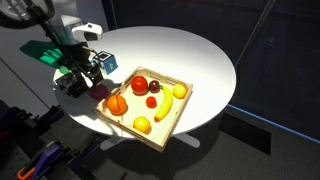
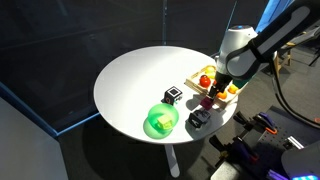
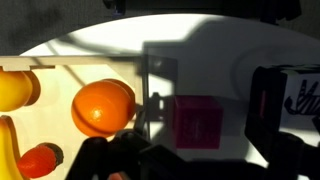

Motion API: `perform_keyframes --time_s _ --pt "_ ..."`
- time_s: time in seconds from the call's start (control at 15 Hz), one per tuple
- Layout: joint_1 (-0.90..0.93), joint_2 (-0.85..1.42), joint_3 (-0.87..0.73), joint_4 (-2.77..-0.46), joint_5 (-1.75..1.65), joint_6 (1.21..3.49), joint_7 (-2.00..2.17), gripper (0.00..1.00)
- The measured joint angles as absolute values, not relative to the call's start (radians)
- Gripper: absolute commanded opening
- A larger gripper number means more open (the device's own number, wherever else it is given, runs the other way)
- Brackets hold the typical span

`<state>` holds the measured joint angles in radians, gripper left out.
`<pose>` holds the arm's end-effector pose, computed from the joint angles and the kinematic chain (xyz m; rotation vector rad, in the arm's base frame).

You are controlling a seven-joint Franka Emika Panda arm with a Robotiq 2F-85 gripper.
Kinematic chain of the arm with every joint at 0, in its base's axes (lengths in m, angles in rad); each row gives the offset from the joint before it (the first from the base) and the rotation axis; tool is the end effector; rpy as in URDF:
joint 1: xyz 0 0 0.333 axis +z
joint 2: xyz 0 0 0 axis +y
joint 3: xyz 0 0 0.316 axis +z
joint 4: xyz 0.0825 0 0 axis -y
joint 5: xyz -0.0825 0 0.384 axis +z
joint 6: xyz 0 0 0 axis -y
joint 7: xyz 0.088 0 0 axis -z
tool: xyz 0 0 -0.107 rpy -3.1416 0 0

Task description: Put the pink block inside the green bowl

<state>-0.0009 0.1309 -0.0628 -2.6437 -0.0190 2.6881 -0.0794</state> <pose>0.4154 -0.0268 0.1926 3.1286 0.0521 -0.1365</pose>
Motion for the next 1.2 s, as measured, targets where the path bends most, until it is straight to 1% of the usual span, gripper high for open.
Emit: perform_keyframes --time_s 0.6,1.2 --pt "0.006 0.224 -0.048 -2.561 -0.019 2.688 -0.019 1.00" --pt "0.006 0.292 -0.041 -2.535 -0.019 2.722 -0.019 1.00"
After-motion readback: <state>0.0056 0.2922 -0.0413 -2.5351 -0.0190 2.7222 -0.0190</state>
